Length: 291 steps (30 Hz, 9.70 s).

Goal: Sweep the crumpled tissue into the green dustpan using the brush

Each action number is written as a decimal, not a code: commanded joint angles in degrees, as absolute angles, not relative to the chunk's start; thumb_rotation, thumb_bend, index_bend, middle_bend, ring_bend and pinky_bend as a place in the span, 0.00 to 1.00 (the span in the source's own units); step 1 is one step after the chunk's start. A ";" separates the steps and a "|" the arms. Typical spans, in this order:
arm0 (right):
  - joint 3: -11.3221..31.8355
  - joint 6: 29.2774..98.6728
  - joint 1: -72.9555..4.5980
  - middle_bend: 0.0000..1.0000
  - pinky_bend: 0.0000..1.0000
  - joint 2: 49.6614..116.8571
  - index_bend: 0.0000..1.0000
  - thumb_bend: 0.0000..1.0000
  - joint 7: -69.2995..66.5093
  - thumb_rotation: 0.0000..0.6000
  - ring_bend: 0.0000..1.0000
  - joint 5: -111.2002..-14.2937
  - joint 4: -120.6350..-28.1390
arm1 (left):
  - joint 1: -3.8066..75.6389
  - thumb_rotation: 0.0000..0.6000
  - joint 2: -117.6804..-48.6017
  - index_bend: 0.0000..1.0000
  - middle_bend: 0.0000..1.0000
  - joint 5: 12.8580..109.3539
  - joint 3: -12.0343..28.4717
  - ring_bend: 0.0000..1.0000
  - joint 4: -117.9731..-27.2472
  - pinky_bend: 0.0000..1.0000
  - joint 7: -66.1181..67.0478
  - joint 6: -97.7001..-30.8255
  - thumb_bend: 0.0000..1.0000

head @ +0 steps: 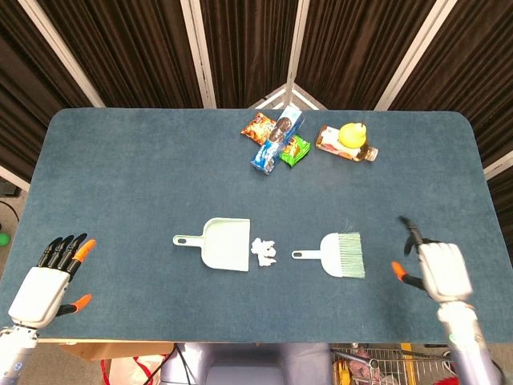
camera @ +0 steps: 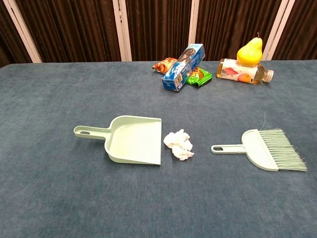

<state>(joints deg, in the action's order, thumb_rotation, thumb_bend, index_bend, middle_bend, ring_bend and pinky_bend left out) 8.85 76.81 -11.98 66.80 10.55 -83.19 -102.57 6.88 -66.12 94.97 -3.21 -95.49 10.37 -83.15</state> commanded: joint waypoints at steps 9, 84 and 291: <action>12.57 64.87 -23.20 0.96 0.91 77.50 0.43 0.28 28.19 1.00 1.00 -66.32 -107.11 | 7.16 1.00 -65.88 0.00 0.00 94.53 -3.23 0.00 -95.78 0.00 10.97 -82.27 0.00; 9.38 66.77 -35.81 0.96 0.91 95.87 0.95 0.45 42.05 1.00 1.00 -45.27 -92.03 | 7.31 1.00 -64.90 0.00 0.00 94.17 -3.21 0.00 -95.50 0.00 10.54 -81.94 0.00; 30.43 78.22 -49.41 0.96 0.91 93.75 0.96 0.51 26.87 1.00 1.00 -20.90 -121.11 | 54.37 1.00 -103.83 0.60 1.00 23.45 12.42 1.00 -98.15 0.98 62.13 -77.33 0.55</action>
<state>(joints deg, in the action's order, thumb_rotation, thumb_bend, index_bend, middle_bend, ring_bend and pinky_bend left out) 30.23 77.94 -49.50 94.34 27.11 -20.33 -120.79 54.38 -103.84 23.45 12.43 -98.15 62.14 -77.33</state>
